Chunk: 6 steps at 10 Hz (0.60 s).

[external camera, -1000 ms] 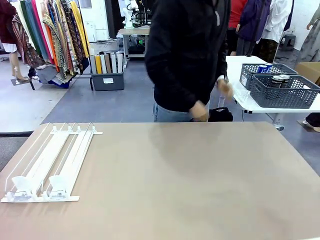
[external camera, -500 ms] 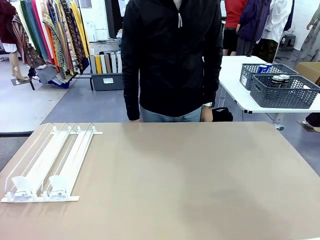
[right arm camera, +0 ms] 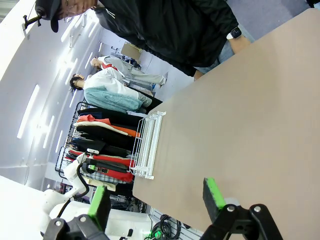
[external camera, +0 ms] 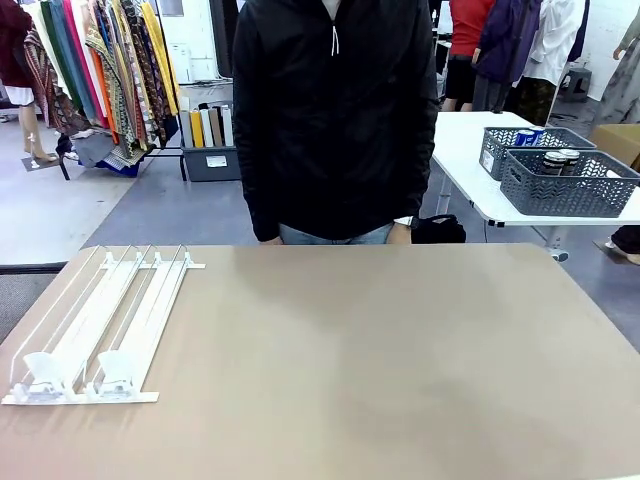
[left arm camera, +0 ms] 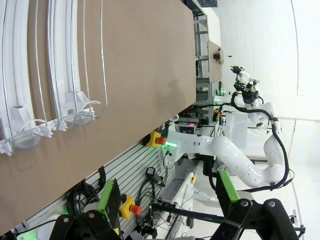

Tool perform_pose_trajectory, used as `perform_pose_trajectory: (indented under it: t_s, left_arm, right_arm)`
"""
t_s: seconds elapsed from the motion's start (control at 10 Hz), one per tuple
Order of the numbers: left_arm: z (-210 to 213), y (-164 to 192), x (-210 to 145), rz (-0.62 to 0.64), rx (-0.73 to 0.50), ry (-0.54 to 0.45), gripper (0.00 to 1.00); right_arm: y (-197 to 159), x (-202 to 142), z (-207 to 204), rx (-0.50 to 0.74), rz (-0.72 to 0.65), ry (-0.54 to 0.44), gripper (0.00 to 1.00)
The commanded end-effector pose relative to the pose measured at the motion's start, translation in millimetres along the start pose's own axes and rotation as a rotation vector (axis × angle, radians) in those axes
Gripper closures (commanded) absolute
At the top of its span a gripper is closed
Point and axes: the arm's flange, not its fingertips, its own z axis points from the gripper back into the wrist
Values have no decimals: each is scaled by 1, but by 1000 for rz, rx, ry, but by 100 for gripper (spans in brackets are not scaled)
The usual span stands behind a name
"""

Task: Retrieve and store the cans from the dispenser.
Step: Pick up one can from the Automatic Can Dispenser and place it in the middle of the table.

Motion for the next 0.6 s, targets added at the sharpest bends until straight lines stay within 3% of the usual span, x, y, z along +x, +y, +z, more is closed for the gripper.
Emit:
perform_pose_trajectory:
  t_s: [0.0,0.5]
  left_arm:
    - [1,-2,-1,-8,-14,-3,0]
    - [1,-2,-1,-8,-14,-3,0]
  right_arm:
    - [2,0,1,11,6,0,0]
    - [2,0,1,11,6,0,0]
